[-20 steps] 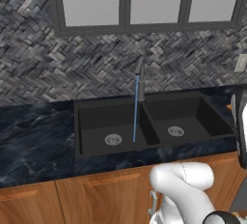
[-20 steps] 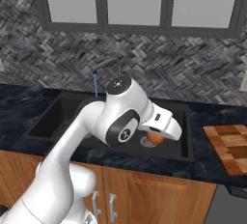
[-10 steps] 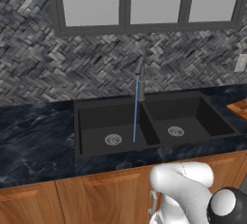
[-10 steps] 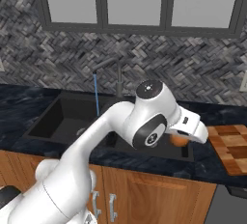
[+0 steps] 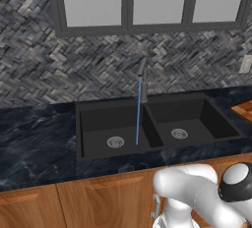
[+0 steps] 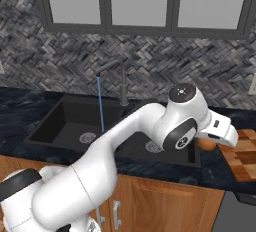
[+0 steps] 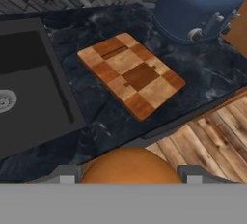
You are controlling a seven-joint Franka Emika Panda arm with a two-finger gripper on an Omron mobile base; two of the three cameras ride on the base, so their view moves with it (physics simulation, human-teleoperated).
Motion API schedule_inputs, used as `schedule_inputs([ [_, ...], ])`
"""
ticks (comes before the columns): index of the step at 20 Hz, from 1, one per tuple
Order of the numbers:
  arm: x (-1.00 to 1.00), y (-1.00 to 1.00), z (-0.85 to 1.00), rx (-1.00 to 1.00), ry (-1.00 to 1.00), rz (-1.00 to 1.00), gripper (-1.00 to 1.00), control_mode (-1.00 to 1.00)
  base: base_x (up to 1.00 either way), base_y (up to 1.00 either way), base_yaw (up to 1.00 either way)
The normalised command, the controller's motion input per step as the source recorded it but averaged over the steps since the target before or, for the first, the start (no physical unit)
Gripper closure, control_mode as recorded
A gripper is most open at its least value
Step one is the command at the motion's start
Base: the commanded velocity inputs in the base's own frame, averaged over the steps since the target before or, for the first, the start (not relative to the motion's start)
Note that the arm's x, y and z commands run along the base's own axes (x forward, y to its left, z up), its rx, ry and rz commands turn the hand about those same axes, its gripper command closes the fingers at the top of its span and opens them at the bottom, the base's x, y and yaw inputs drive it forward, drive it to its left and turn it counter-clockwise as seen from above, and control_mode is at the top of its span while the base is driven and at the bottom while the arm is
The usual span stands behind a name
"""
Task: Pick the tangerine from the sink and place it on the cutting board to airdry. Then turn off the sink faucet.
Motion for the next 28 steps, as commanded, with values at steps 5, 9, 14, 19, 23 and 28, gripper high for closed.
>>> schedule_inputs([
  [5, 0.25, -0.40, -0.20, 0.00, 0.00, 0.00, 1.00, -1.00, 0.00, 0.00, 0.00],
  [9, 0.28, -0.38, -0.30, 0.00, 0.00, 0.00, 1.00, -1.00, 0.00, 0.00, 0.00],
  [14, 0.37, -0.36, -0.28, 0.00, 0.00, 0.00, 1.00, -1.00, 0.00, 0.00, 0.00],
  [19, 0.33, -0.37, -0.18, 0.00, 0.00, 0.00, 1.00, -1.00, 0.00, 0.00, 0.00],
  [23, 0.19, -0.32, -0.23, 0.03, 0.00, 0.01, 1.00, -1.00, 0.00, 0.00, 0.00],
  [28, 0.08, -0.24, -0.28, 0.09, 0.00, 0.03, 1.00, -1.00, 0.00, 0.00, 0.00],
])
